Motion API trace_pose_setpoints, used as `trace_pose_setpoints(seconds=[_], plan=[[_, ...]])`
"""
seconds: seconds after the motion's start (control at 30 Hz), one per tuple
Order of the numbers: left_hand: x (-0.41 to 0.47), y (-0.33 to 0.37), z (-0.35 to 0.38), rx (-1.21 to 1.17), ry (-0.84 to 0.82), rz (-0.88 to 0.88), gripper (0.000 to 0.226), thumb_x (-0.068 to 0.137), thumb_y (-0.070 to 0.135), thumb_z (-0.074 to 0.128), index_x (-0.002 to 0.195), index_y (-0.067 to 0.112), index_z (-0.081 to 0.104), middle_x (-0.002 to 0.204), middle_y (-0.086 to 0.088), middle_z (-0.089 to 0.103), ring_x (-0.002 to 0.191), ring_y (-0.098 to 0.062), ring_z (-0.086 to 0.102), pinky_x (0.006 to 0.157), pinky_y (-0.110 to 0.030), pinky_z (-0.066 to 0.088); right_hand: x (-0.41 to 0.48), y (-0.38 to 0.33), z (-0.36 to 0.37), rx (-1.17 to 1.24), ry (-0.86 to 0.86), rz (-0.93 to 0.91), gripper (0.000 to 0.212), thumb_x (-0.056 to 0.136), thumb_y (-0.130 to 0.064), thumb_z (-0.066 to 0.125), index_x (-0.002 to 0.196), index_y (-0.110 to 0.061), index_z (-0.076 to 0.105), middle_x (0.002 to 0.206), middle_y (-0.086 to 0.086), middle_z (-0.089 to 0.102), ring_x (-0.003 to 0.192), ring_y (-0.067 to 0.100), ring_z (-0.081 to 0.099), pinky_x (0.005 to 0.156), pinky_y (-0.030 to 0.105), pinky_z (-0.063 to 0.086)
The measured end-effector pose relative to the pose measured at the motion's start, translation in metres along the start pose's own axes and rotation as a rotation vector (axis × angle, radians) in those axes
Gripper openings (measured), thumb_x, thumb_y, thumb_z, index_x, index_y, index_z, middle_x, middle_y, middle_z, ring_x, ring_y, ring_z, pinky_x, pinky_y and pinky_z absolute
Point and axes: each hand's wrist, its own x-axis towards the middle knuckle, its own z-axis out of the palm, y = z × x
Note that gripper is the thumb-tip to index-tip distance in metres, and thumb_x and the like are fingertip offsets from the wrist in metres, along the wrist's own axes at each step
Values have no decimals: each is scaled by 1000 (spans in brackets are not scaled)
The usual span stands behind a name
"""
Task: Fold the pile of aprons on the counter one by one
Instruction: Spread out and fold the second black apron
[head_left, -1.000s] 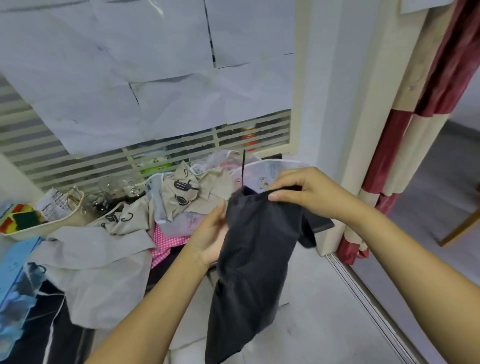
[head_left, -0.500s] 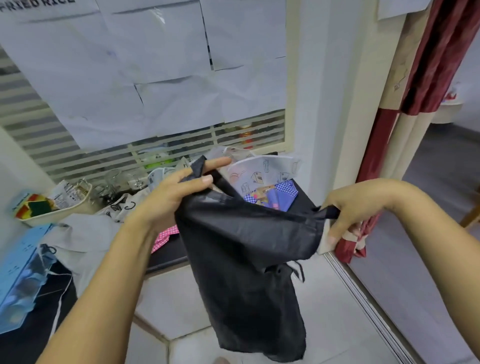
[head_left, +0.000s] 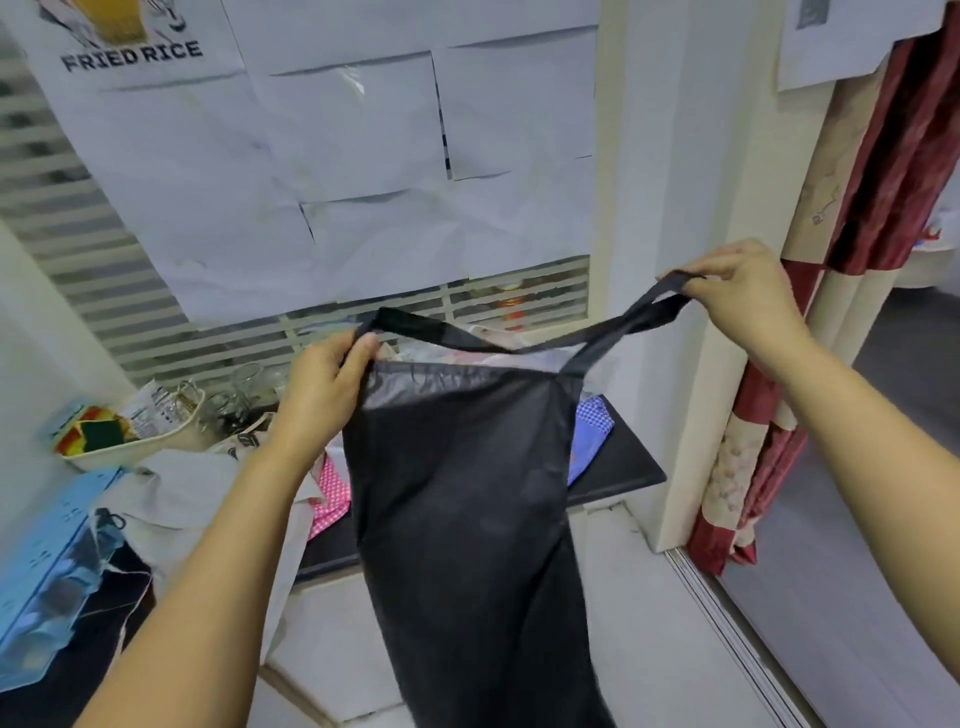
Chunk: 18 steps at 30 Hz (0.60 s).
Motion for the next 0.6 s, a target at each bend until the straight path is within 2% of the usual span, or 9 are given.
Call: trace_pose_setpoints(seconds=[0.07, 0.13, 0.17, 0.23, 0.33, 0.43, 0.5, 0.53, 0.6], plan=[[8, 4, 2, -83, 130, 57, 27, 101, 20, 44, 82, 13, 62, 64, 3, 55, 57, 0, 49, 57, -20, 36, 21, 3, 15, 288, -64, 379, 38, 97, -38, 47, 117, -9, 62, 97, 5, 62, 90, 17, 55, 79, 29, 45], [21, 11, 4, -121, 137, 136, 25, 102, 13, 42, 102, 17, 66, 74, 13, 58, 66, 7, 52, 62, -7, 36, 34, 8, 36, 633, -394, 767, 66, 93, -66, 29, 118, -9, 52, 104, 18, 60, 100, 34, 57, 79, 43, 48], [27, 15, 5, -151, 107, 158, 27, 102, 11, 40, 111, 17, 65, 75, 16, 57, 66, 7, 51, 64, -4, 36, 35, 11, 48, 733, -553, 846, 78, 89, -74, 23, 119, -8, 51, 110, 24, 59, 106, 39, 56, 82, 49, 48], [45, 19, 7, -244, 66, 137, 30, 102, 10, 38, 118, 15, 63, 69, 12, 54, 63, 0, 50, 62, -2, 34, 30, 19, 76, 873, -737, 848, 95, 84, -79, 16, 116, -2, 61, 115, 24, 62, 103, 40, 62, 79, 50, 54], [80, 13, 11, -324, 137, 34, 32, 103, 13, 35, 114, 15, 65, 101, 9, 63, 84, 7, 53, 70, 2, 35, 12, 33, 116, 1096, -833, 796, 106, 75, -86, 18, 106, 0, 72, 115, 21, 66, 99, 34, 68, 74, 44, 58], [119, -5, 22, -319, 99, -73, 33, 103, 18, 36, 107, 14, 68, 106, 4, 63, 95, -6, 54, 67, 1, 36, 11, 58, 148, 1138, -921, 726, 111, 55, -85, 56, 124, 3, 61, 128, 23, 58, 113, 34, 60, 94, 45, 51], [142, -19, 35, -372, 50, -160, 36, 103, 25, 38, 92, 13, 70, 94, 1, 67, 85, -11, 58, 67, -11, 41, 16, 66, 169, 970, -998, 632, 114, 48, -76, 74, 129, 1, 54, 126, 21, 57, 110, 31, 57, 92, 39, 48], [153, -26, 42, -411, 41, -211, 39, 102, 27, 40, 82, 11, 69, 85, 0, 67, 76, -13, 58, 65, -19, 42, 21, 64, 180, 913, -1042, 601, 106, 49, -71, 79, 124, -1, 55, 114, 17, 59, 97, 27, 56, 82, 33, 47], [174, -39, 55, -434, 40, -283, 39, 100, 24, 43, 71, 5, 63, 71, -6, 62, 67, -18, 52, 62, -26, 39, 29, 58, 203, 768, -1067, 564, 62, 57, -57, 84, 93, -13, 62, 76, 7, 51, 65, 16, 40, 60, 29, 30]])
